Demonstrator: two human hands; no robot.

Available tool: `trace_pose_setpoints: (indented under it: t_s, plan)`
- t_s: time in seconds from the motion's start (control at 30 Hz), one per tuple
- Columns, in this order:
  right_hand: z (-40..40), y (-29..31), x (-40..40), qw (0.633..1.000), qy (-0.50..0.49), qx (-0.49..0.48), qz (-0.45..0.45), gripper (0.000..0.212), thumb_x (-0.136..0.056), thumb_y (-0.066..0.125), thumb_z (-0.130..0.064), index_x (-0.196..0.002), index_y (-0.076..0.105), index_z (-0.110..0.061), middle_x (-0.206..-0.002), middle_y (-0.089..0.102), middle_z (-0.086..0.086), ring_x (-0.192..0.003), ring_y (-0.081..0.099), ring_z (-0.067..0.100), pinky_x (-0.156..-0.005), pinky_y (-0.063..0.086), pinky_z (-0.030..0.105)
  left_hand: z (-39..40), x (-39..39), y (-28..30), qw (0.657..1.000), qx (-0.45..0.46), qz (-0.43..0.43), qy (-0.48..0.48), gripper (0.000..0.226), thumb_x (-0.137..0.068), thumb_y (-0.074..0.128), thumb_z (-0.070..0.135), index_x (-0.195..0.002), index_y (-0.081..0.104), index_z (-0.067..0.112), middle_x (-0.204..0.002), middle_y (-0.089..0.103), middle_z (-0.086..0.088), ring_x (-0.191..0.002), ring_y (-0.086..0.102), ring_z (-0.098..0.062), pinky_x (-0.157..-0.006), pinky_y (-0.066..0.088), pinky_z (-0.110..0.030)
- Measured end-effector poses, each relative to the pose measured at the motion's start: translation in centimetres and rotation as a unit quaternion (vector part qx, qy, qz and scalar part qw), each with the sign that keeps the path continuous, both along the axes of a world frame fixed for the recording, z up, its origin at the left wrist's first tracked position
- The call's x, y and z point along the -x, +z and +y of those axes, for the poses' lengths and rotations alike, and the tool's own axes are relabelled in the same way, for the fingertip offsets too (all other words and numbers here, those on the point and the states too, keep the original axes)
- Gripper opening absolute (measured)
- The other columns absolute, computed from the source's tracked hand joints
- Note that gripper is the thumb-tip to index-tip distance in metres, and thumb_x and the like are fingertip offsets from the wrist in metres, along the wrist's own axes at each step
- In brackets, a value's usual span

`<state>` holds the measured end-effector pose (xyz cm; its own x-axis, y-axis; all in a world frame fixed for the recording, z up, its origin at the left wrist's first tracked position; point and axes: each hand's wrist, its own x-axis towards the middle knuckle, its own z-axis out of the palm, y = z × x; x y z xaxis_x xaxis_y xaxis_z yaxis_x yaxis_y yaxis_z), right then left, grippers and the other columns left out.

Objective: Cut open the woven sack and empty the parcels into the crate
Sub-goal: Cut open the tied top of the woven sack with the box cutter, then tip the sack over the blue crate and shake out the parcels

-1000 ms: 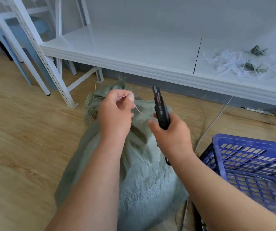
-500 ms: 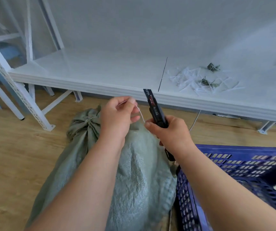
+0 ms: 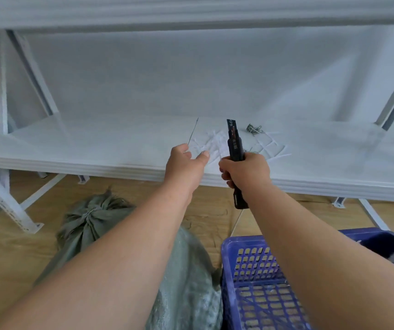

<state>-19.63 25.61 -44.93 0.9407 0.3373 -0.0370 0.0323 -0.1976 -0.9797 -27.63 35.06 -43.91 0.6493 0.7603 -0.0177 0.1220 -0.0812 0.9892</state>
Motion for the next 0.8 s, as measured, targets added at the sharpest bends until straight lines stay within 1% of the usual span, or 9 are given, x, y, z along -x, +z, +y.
trace_pose_setpoints:
  t_s: [0.03,0.1,0.17,0.27,0.37,0.47,0.6,0.7,0.8]
  plan:
    - [0.2,0.5,-1.0,1.0,-0.002,-0.005,0.014,0.01,-0.076,0.064,-0.011,-0.082,0.07,-0.005,-0.057,0.067,0.003,-0.042,0.059,0.012,-0.05,0.052,0.023,-0.3,-0.3,-0.1,1.0,0.017,0.007,-0.015,0.059,-0.09,0.063,0.028,-0.142,0.038,0.015,-0.138,0.048,-0.003,-0.112,0.057,-0.021,-0.098,0.049,-0.042]
    - [0.6,1.1,-2.7,0.998,-0.004,-0.05,0.045,0.008,-0.077,0.069,-0.011,-0.083,0.068,-0.006,-0.065,0.07,0.005,-0.053,0.066,0.015,-0.069,0.06,0.031,-0.8,-0.6,-0.4,0.997,0.067,0.007,-0.045,0.058,-0.09,0.064,0.024,-0.142,0.041,0.012,-0.131,0.052,-0.005,-0.101,0.061,-0.018,-0.089,0.055,-0.038]
    - [0.7,0.9,-3.5,0.996,-0.014,-0.078,0.04,0.011,-0.079,0.072,-0.016,-0.084,0.064,-0.01,-0.077,0.068,0.003,-0.064,0.069,0.014,-0.081,0.059,0.039,-1.1,-0.6,-0.8,0.994,0.097,-0.003,-0.058,0.058,-0.09,0.065,0.022,-0.142,0.04,0.013,-0.13,0.053,-0.005,-0.103,0.061,-0.018,-0.087,0.056,-0.035]
    - [0.5,-0.5,-1.9,0.995,0.004,-0.097,0.037,0.013,-0.085,0.071,-0.02,-0.089,0.061,-0.015,-0.088,0.067,0.006,-0.069,0.068,0.014,-0.066,0.06,0.03,-1.2,0.2,-1.6,0.995,0.09,-0.013,-0.048,0.052,-0.092,0.062,0.022,-0.139,0.043,0.017,-0.133,0.053,-0.003,-0.107,0.06,-0.018,-0.093,0.053,-0.037]
    - [0.6,-2.4,1.3,0.989,0.073,-0.089,0.091,0.026,-0.091,0.062,-0.035,-0.102,0.059,-0.012,-0.086,0.07,0.008,-0.055,0.06,0.013,-0.047,0.05,0.023,-1.3,2.5,-2.8,0.995,0.094,-0.023,-0.027,0.038,-0.093,0.061,0.023,-0.13,0.053,0.019,-0.125,0.059,-0.001,-0.104,0.062,-0.014,-0.088,0.054,-0.035]
    - [1.3,-4.3,4.5,0.979,0.131,-0.044,0.148,0.039,-0.099,0.041,-0.042,-0.106,0.055,-0.006,-0.078,0.07,0.008,-0.045,0.057,0.015,-0.051,0.046,0.027,-1.7,6.7,-4.5,0.987,0.159,0.004,-0.027,0.022,-0.095,0.057,0.029,-0.113,0.062,0.019,-0.113,0.069,-0.002,-0.097,0.067,-0.015,-0.078,0.057,-0.035]
    - [2.9,-6.7,8.8,0.953,0.175,-0.126,0.212,0.027,-0.103,0.039,-0.03,-0.106,0.05,-0.005,-0.073,0.069,0.004,-0.052,0.059,0.015,-0.053,0.049,0.028,-2.1,13.3,-8.1,0.956,0.256,0.078,-0.122,0.028,-0.095,0.054,0.035,-0.11,0.066,0.014,-0.099,0.074,-0.005,-0.088,0.072,-0.021,-0.067,0.058,-0.034]
    - [4.5,-8.3,11.2,0.957,0.196,-0.092,0.191,0.028,-0.102,0.041,-0.03,-0.104,0.053,-0.006,-0.075,0.07,0.005,-0.063,0.06,0.017,-0.062,0.049,0.028,-1.7,16.1,-10.4,0.965,0.224,0.071,-0.118,0.017,-0.096,0.055,0.014,-0.105,0.067,0.006,-0.093,0.074,-0.009,-0.074,0.071,-0.013,-0.059,0.053,-0.022]
    - [6.0,-9.1,12.9,0.946,0.191,-0.039,0.259,0.036,-0.1,0.042,-0.039,-0.092,0.061,-0.011,-0.066,0.07,0.003,-0.066,0.063,0.02,-0.064,0.051,0.032,-0.6,16.7,-11.2,0.982,0.16,0.073,-0.073,0.013,-0.095,0.056,0.007,-0.098,0.068,0.005,-0.082,0.073,-0.007,-0.069,0.069,-0.009,-0.06,0.053,-0.019]
